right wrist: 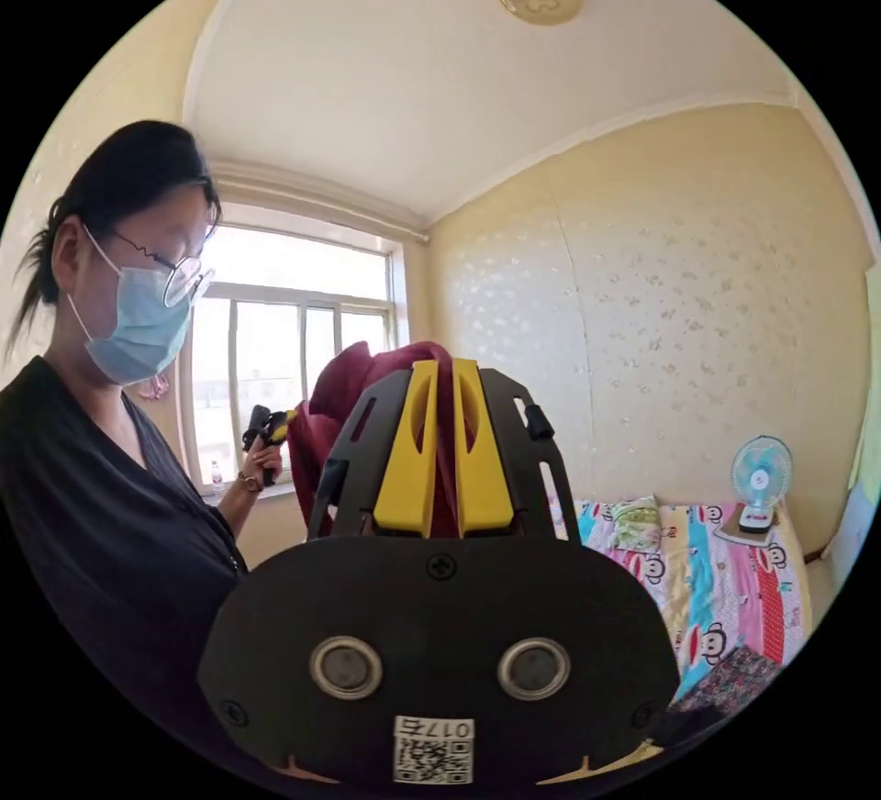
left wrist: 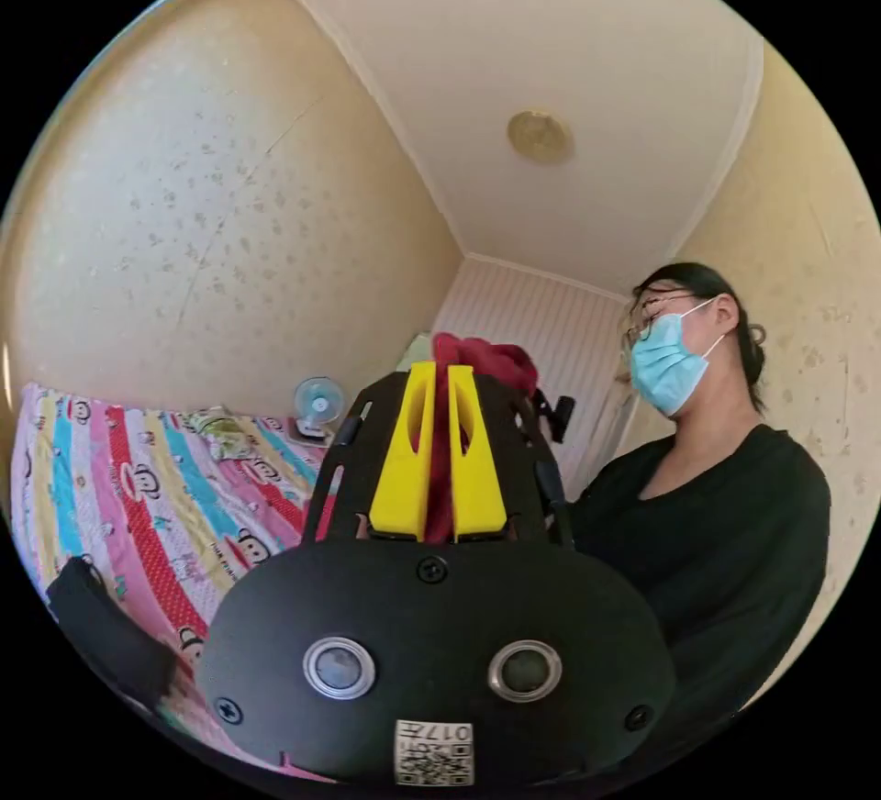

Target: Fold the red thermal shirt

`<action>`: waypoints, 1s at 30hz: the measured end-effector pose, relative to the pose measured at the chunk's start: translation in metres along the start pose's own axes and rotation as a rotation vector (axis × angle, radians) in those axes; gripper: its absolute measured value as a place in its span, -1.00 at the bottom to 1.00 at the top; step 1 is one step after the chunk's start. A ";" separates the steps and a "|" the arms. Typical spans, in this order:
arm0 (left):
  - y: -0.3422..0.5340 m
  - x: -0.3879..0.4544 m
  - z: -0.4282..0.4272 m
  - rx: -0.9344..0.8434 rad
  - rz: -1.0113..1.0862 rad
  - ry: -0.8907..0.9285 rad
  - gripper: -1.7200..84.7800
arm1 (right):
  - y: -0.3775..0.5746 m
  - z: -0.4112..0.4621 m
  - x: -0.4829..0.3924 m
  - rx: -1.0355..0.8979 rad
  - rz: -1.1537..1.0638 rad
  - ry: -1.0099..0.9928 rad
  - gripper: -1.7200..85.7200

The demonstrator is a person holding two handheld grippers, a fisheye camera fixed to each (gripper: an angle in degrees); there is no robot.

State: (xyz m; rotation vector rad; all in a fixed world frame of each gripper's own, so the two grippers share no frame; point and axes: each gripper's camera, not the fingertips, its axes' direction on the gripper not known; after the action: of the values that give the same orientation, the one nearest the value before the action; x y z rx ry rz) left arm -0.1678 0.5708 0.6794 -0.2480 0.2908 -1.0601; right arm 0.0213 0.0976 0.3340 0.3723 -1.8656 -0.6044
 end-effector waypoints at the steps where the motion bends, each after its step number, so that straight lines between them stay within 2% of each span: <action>1: 0.004 0.003 0.007 -0.039 0.002 -0.097 -0.96 | -0.003 0.002 -0.003 -0.007 -0.004 0.025 -0.88; 2: 0.007 0.007 0.015 -0.069 0.011 -0.174 -0.96 | -0.010 0.004 -0.008 -0.016 -0.015 0.058 -0.88; 8: -0.006 0.010 0.036 -0.050 0.006 -0.378 -0.96 | -0.056 0.030 0.006 -0.049 -0.023 0.130 -0.88; 12: -0.027 -0.022 0.059 -0.091 -0.011 -0.499 -0.96 | -0.075 0.098 0.072 -0.237 0.211 0.204 -0.88; 16: -0.030 -0.112 0.088 -0.190 -0.109 -0.698 -0.95 | -0.056 0.189 0.147 -0.469 0.266 0.227 -0.88; 18: -0.026 -0.173 0.102 -0.254 -0.166 -0.752 -0.94 | -0.021 0.267 0.209 -0.664 0.339 0.227 -0.88; 22: 0.027 -0.357 0.122 -0.561 -0.359 -0.896 -0.90 | 0.066 0.385 0.295 -0.929 0.412 0.193 -0.88; 24: 0.073 -0.418 0.104 -0.657 -0.511 -0.908 -0.88 | 0.126 0.427 0.330 -1.081 0.536 0.139 -0.88; 25: 0.108 -0.444 0.082 -0.689 -0.666 -0.914 -0.87 | 0.139 0.430 0.334 -1.098 0.563 0.117 -0.87; 26: 0.143 -0.449 0.056 -0.655 -0.771 -0.862 -0.85 | 0.161 0.426 0.336 -1.116 0.626 0.071 -0.87; 28: 0.193 -0.430 0.019 -0.573 -0.824 -0.738 -0.86 | 0.187 0.403 0.327 -1.122 0.672 0.038 -0.85; 30: 0.245 -0.395 -0.015 -0.596 -0.862 -0.679 -0.87 | 0.223 0.357 0.305 -1.258 0.665 0.099 -0.82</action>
State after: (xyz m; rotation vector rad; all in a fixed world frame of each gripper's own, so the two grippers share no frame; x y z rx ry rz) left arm -0.1538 1.0330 0.6284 -1.3255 -0.1550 -1.6321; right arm -0.4159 0.2032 0.5952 -0.9730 -1.0847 -1.0909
